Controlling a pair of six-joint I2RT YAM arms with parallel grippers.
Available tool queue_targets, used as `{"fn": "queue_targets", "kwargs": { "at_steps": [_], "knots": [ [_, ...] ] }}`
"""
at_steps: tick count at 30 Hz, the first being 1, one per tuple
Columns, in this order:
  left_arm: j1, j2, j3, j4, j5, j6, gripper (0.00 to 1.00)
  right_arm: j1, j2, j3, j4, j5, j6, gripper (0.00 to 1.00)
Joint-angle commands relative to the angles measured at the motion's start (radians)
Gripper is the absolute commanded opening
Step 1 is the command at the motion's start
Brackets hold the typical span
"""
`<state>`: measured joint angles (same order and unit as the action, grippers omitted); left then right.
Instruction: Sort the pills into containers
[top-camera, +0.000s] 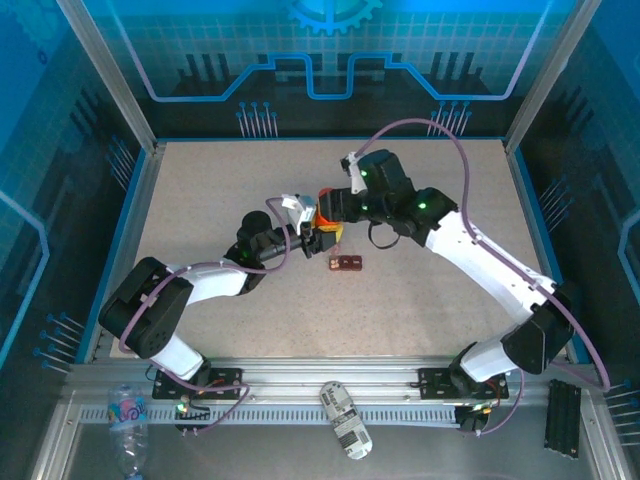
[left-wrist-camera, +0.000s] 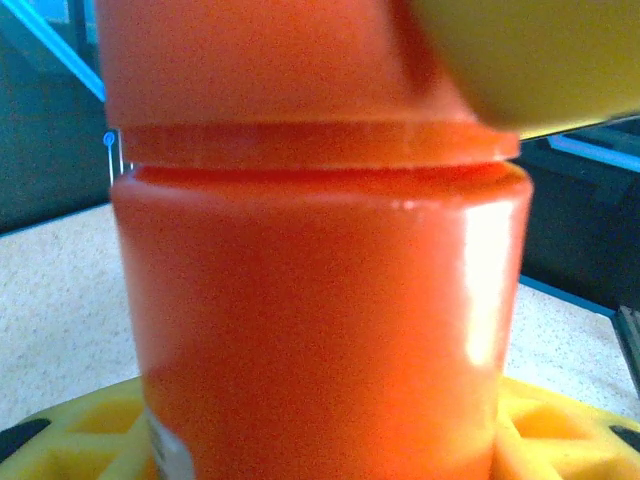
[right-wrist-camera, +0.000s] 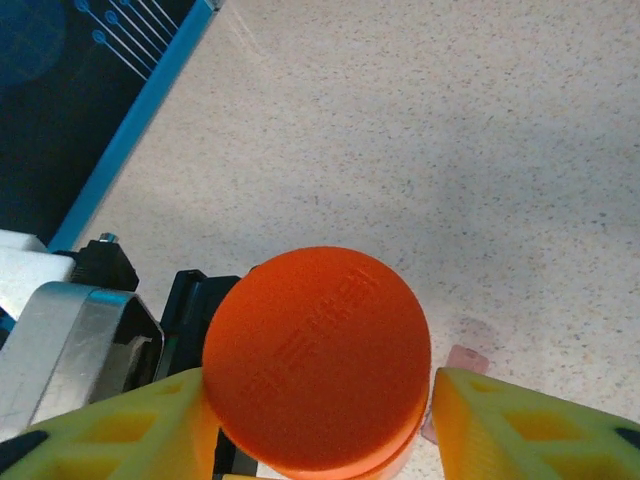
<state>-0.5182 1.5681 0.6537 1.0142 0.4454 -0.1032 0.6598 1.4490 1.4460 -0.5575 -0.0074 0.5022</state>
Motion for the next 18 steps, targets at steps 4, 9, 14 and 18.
{"fn": "queue_targets", "kwargs": {
  "at_steps": [4, 9, 14, 18],
  "knots": [
    [0.0, -0.019, 0.055, 0.11, 0.095, -0.007, 0.0, -0.183, -0.145, -0.02, 0.027, -0.321, -0.159, 0.78],
    [0.018, -0.002, 0.086, 0.106, 0.201, -0.078, 0.0, -0.253, -0.091, 0.106, -0.131, -0.533, -0.381, 0.85],
    [0.025, 0.02, 0.121, 0.099, 0.282, -0.138, 0.0, -0.253, 0.03, 0.271, -0.306, -0.609, -0.535, 0.87],
    [0.027, 0.03, 0.135, 0.091, 0.313, -0.156, 0.0, -0.242, 0.099, 0.337, -0.348, -0.628, -0.561, 0.87]
  ]
}}
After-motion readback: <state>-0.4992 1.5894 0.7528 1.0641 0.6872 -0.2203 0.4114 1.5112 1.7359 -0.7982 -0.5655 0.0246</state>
